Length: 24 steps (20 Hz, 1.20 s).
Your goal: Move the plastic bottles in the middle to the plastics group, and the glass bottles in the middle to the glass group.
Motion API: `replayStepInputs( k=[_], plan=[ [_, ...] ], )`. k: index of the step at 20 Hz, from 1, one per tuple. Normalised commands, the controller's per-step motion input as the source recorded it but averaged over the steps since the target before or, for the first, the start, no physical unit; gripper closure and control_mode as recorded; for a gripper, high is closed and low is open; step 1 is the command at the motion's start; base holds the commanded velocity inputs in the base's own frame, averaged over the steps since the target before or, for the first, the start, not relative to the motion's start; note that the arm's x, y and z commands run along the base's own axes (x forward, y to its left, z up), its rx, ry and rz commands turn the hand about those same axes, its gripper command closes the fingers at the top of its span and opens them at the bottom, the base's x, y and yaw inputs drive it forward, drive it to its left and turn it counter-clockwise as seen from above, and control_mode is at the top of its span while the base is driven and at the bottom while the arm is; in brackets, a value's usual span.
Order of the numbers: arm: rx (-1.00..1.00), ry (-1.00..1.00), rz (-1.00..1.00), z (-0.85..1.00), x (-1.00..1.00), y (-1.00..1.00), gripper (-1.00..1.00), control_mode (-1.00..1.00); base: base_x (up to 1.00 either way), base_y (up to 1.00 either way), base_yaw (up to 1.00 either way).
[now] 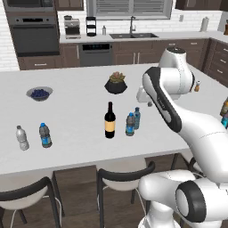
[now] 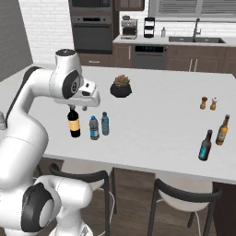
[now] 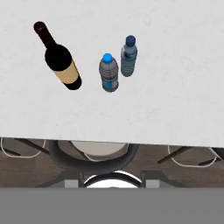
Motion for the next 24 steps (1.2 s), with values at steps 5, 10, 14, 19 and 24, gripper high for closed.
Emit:
replayStepInputs(
  k=[5,10,14,19,24],
  plan=[
    [0.00,0.07,0.00,-0.03,-0.03,0.00,-1.00,-1.00,0.00,0.00,0.00],
    [0.00,-0.03,-0.03,0.00,0.01,0.18,-1.00,-1.00,0.00,0.00,0.00],
    [-0.07,-0.01,0.00,0.00,0.09,0.92,-1.00,-1.00,0.00,0.00,0.00],
    [-0.01,-0.07,0.11,0.00,0.11,0.59,-1.00,-1.00,0.00,0.00,0.00],
    [0.00,-0.07,0.10,0.00,0.35,0.19,-1.00,-1.00,0.00,0.00,0.00]
  ],
)
